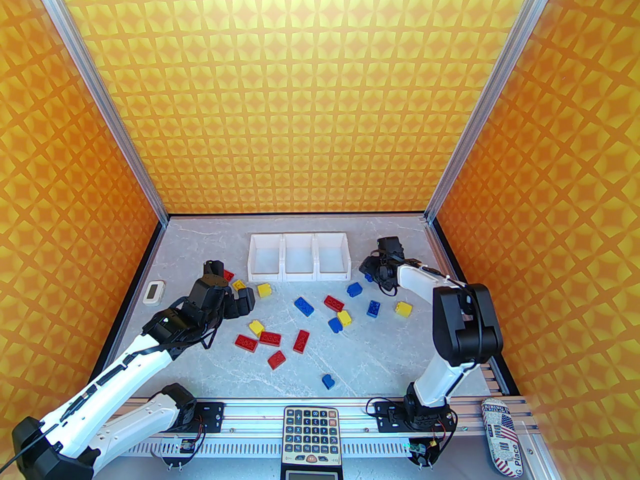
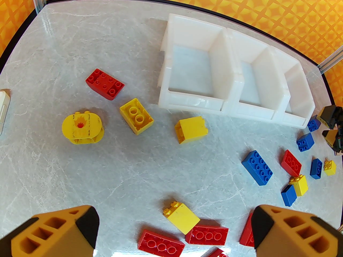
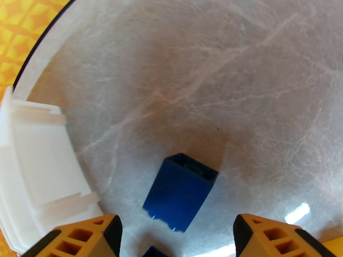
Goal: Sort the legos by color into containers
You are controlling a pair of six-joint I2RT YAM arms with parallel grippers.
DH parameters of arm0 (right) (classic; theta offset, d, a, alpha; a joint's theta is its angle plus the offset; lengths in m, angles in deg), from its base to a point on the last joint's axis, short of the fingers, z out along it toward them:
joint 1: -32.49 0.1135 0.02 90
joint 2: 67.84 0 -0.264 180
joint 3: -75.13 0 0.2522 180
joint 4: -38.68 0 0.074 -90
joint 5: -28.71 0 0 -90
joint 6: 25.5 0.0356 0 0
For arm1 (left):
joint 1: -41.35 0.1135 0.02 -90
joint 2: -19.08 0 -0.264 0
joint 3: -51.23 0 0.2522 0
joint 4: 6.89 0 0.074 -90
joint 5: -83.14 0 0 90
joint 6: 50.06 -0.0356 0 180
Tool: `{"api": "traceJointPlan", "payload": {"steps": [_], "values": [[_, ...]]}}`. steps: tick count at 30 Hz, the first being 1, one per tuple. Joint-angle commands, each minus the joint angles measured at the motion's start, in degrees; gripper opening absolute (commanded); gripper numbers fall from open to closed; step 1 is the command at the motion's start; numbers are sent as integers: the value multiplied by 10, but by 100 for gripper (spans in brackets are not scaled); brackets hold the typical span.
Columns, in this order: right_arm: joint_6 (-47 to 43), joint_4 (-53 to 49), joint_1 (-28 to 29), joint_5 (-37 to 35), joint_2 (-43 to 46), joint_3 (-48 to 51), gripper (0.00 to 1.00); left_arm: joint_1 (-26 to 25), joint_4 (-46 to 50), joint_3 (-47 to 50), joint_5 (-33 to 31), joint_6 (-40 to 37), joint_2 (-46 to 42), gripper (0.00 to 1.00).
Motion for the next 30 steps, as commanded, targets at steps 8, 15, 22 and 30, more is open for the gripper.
{"api": "traceJointPlan", "payload": {"steps": [8, 15, 22, 30], "values": [[4, 19, 3, -13, -56, -51, 56, -20, -12, -5, -14, 12, 9, 99], [-20, 7, 3, -12, -70, -69, 38, -32, -10, -10, -21, 13, 16, 99], [-85, -24, 2, 1, -59, -88, 20, -34, -2, -22, -30, 7, 30, 99], [-182, -66, 7, 6, 26, -84, 17, -58, -12, -25, -43, 7, 35, 99]]}}
